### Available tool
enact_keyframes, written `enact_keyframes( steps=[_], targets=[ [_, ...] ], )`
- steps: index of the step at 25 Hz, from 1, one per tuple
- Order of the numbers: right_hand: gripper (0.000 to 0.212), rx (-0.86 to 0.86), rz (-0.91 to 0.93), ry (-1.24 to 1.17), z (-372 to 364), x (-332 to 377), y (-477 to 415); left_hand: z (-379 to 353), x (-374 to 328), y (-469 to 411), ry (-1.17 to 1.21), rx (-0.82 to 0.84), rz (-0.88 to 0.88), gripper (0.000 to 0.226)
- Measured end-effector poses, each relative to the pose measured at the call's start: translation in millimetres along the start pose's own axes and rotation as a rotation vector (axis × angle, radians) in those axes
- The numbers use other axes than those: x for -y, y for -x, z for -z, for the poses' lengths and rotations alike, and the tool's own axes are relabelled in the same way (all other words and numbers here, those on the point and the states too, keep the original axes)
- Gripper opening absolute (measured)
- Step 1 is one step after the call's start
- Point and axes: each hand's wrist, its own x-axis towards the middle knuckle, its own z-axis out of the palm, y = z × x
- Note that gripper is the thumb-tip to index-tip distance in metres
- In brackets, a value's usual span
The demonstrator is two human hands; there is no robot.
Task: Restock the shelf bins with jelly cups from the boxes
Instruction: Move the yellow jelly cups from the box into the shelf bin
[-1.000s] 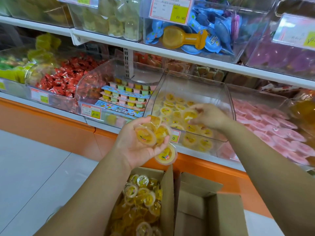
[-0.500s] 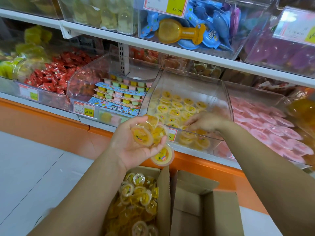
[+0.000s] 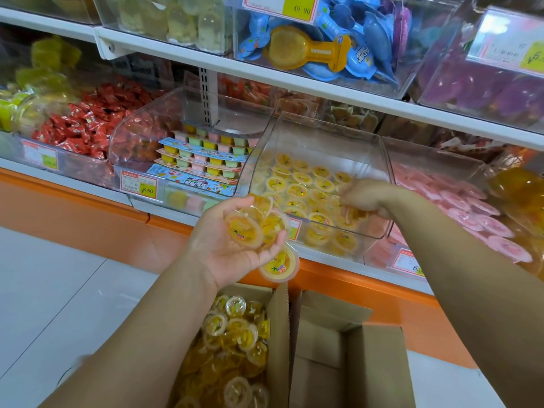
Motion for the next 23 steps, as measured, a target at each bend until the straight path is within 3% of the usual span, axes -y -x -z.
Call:
enact_keyframes(
  steps=[3, 6, 9, 12, 17, 20, 23],
  targets=[
    [0.059, 0.109, 0.004, 0.042, 8.0, -0.2, 5.5, -1.2, 0.8, -1.1, 0.014, -0.009, 0.005, 0.017],
    [0.074, 0.178, -0.001, 0.140, 7.9, -0.4, 4.3, -1.4, 1.9, -1.9, 0.014, -0.021, 0.006, 0.013],
    [0.078, 0.209, -0.001, 0.345, 4.2, 6.8, 6.2, -1.3, 2.3, -2.8, 0.017, -0.025, 0.016, 0.017],
    [0.075, 0.083, 0.068, 0.635, 0.2, 13.6, 9.4, -1.2, 2.8, -2.7, 0.016, -0.023, 0.035, 0.017],
    [0.072, 0.095, 0.030, 0.577, 3.2, 10.9, 9.2, 0.2, 2.1, -4.0, 0.023, -0.009, 0.031, 0.016],
    [0.067, 0.037, 0.058, 0.683, 2.3, 9.5, 7.4, 1.3, 1.8, -4.4, 0.026, -0.012, 0.023, 0.015],
    [0.060, -0.011, 0.090, 0.731, -3.0, 7.6, 6.9, 2.0, 1.4, -3.5, 0.037, -0.010, 0.016, 0.028]
  ],
)
